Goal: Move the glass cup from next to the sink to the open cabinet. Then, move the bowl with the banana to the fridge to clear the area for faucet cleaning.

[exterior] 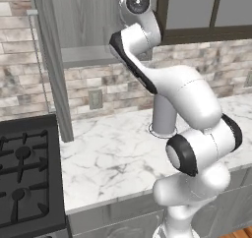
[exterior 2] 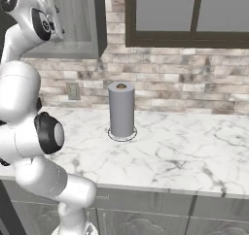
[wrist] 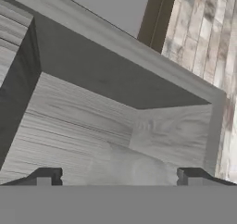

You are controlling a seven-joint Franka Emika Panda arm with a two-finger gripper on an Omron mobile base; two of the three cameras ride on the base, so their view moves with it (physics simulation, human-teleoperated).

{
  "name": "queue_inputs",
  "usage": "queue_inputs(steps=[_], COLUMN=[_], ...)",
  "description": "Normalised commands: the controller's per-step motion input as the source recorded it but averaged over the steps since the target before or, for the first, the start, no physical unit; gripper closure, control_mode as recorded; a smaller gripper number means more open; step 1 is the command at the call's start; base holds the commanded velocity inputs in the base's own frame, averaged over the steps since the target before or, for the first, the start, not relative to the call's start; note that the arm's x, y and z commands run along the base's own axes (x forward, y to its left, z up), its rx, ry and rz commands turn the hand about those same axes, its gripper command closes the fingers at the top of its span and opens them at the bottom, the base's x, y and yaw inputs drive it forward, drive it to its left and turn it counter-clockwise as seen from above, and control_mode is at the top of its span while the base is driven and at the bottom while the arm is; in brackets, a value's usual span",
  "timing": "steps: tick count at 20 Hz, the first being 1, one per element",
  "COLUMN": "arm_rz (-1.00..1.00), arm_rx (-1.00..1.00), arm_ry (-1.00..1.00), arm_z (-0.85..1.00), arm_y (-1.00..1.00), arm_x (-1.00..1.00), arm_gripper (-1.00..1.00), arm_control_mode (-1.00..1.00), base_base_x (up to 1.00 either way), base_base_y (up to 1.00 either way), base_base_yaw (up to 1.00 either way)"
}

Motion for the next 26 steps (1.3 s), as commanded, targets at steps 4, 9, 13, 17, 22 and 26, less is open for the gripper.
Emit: queue_inputs(steps=[4, 9, 13, 17, 22, 26], arm_rz=[0.0, 0.0, -0.04, -0.23, -0.47, -0.44], arm_rx=[-0.08, -0.07, 0.02, 0.28, 0.39, 0.3], arm_ry=[0.0, 0.04, 0.25, 0.21, 0.26, 0.24], arm_z=[-1.0, -1.0, -1.0, -0.69, -0.37, -0.2], arm_y=[-0.26, -0.48, -0.96, -1.0, -1.0, -0.75], arm_x=[-1.0, -1.0, -1.0, -1.0, -0.72, -0.27], arm_gripper=[-1.0, -1.0, -1.0, -1.0, -1.0, -1.0], arm_control_mode=[-1.0, -1.0, -1.0, -1.0, -1.0, 1.0], base_base_x=[0.0, 0.0, 0.0, 0.0, 0.0, -0.05], base_base_y=[0.0, 0.0, 0.0, 0.0, 0.0, -0.25], base_base_yaw=[0.0, 0.0, 0.0, 0.0, 0.0, -0.17])
